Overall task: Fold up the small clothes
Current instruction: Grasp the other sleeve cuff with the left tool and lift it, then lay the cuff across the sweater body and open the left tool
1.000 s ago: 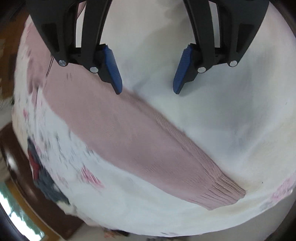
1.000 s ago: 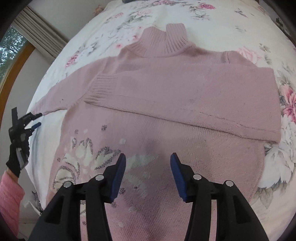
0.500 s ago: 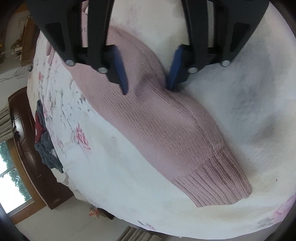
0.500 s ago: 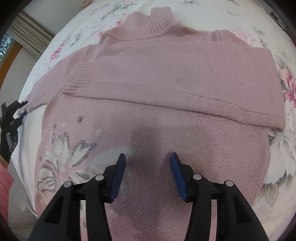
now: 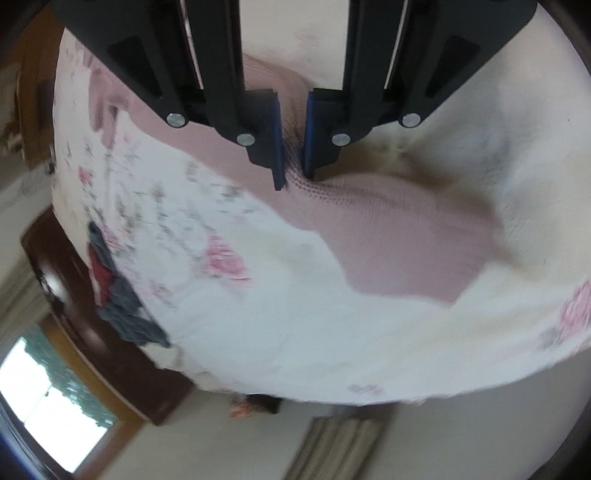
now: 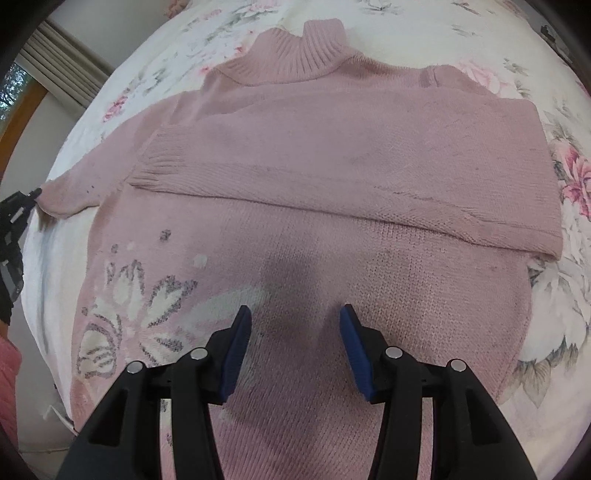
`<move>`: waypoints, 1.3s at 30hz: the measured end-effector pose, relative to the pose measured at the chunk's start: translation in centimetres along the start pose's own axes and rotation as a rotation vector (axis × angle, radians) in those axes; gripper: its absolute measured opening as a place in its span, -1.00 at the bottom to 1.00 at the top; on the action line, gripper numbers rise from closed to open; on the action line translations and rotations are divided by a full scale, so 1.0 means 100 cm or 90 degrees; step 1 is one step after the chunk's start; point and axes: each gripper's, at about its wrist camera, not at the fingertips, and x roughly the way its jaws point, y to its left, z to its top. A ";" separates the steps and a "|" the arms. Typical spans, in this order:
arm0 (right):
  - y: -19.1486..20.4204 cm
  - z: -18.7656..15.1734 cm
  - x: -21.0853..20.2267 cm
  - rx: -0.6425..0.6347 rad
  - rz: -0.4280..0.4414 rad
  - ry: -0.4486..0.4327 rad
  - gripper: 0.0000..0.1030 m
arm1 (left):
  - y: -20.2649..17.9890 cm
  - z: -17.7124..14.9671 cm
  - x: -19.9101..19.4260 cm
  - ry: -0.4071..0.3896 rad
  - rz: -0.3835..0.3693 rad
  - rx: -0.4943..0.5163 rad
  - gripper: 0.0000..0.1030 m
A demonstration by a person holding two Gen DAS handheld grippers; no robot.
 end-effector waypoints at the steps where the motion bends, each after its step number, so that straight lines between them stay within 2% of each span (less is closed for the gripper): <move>1: 0.000 -0.001 -0.003 0.000 0.001 -0.003 -0.02 | -0.010 -0.002 -0.005 -0.005 -0.008 0.016 -0.85; 9: -0.005 -0.002 -0.020 0.000 0.006 -0.023 -0.02 | -0.103 -0.041 -0.027 -0.001 -0.096 0.126 -0.85; 13: -0.011 -0.003 -0.026 0.007 0.006 -0.031 -0.02 | -0.144 -0.069 -0.024 0.020 -0.143 0.147 -0.85; 18: -0.021 -0.004 -0.028 0.019 0.008 -0.037 -0.02 | -0.197 -0.115 -0.011 0.057 -0.188 0.176 -0.85; 23: -0.031 -0.006 -0.029 0.029 0.014 -0.037 -0.02 | -0.231 -0.159 0.014 0.096 -0.199 0.190 -0.84; 26: -0.034 -0.007 -0.029 0.034 0.017 -0.036 -0.02 | -0.234 -0.177 0.033 0.123 -0.183 0.201 -0.84; 31: -0.038 -0.007 -0.022 0.039 0.019 -0.029 -0.02 | -0.218 -0.198 0.061 0.179 -0.162 0.181 -0.82; 34: -0.040 -0.008 -0.017 0.046 0.019 -0.021 -0.02 | -0.209 -0.210 0.075 0.209 -0.144 0.178 -0.71; 38: -0.040 -0.006 -0.012 0.051 0.018 -0.010 -0.02 | -0.199 -0.220 0.084 0.261 -0.151 0.179 -0.70; 39: -0.039 -0.005 -0.013 0.050 0.018 -0.010 -0.02 | -0.197 -0.218 0.079 0.270 -0.162 0.181 -0.57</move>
